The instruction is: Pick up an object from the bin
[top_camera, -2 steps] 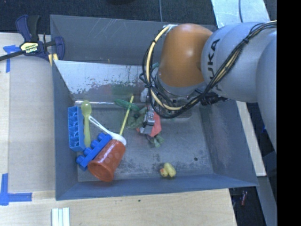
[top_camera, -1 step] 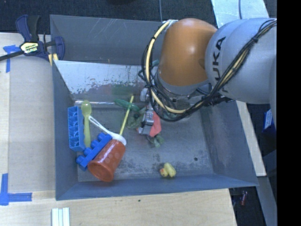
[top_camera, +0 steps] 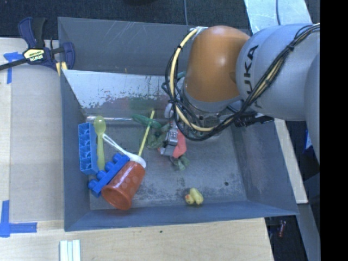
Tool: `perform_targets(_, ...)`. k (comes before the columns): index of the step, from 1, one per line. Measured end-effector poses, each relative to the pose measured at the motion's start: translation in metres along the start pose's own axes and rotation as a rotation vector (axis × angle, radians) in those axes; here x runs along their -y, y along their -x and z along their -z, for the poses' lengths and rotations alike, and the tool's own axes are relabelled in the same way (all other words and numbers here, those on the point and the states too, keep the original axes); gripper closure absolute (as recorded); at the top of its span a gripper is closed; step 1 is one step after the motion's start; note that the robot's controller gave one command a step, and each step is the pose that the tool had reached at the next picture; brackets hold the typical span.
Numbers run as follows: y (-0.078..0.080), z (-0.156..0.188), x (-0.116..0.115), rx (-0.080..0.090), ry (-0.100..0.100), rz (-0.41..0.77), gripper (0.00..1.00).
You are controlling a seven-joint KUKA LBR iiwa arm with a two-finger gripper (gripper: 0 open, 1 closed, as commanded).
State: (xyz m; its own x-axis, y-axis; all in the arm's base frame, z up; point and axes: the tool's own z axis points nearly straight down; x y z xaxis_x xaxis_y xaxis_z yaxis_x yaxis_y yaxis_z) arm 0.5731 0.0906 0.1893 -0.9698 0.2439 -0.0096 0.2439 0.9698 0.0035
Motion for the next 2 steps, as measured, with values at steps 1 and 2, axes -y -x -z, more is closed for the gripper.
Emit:
perform_targets(1,-0.003,0.032,-0.002,-0.004,-0.001,-0.138,0.0)
perform_targets(2,-0.002,0.058,-0.001,0.003,0.001,-0.19,0.0)
